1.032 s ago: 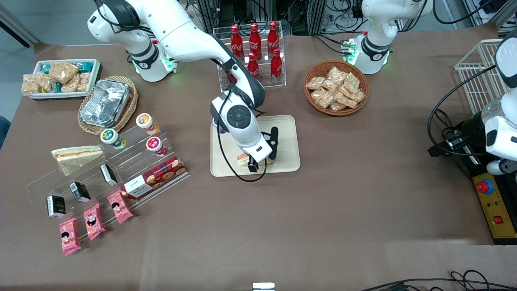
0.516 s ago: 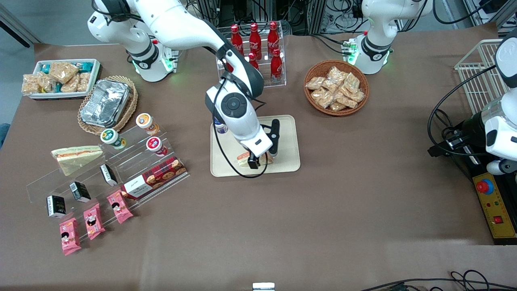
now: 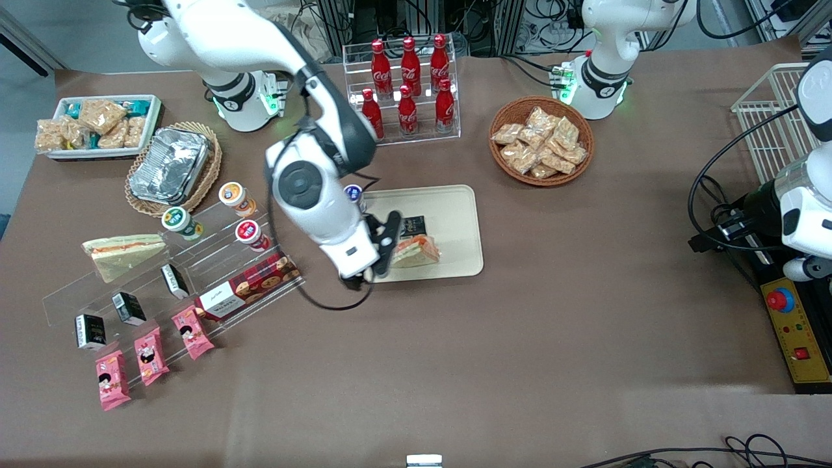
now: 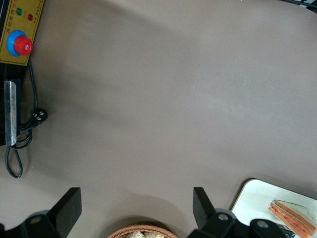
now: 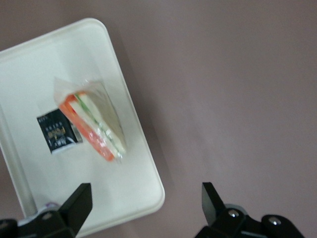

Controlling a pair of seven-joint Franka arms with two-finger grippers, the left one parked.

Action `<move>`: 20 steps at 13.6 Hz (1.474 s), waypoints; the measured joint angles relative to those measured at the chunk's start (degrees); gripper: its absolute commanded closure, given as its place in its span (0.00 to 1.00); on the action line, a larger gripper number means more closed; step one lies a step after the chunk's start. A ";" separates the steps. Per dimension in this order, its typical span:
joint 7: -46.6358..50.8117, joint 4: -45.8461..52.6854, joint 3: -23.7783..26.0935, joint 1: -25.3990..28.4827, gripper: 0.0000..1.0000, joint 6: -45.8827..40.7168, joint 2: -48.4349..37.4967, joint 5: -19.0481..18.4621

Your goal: Place sandwich on tray

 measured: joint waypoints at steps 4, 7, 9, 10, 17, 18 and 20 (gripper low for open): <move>-0.08 0.17 -0.19 -8.99 0.01 -7.15 -5.56 0.00; -0.12 0.29 -0.61 -15.36 0.01 -10.81 -10.67 -0.25; -0.10 0.30 -0.89 -19.59 0.01 -12.65 -14.00 -0.32; 0.10 0.29 -0.98 -21.77 0.01 -13.66 -15.47 -0.33; 24.75 0.26 -1.19 -30.36 0.01 -24.33 -22.86 -2.31; 29.56 0.26 -1.17 -30.52 0.01 -25.72 -24.07 -3.54; 36.57 0.24 -1.16 -30.58 0.01 -27.80 -26.66 -6.29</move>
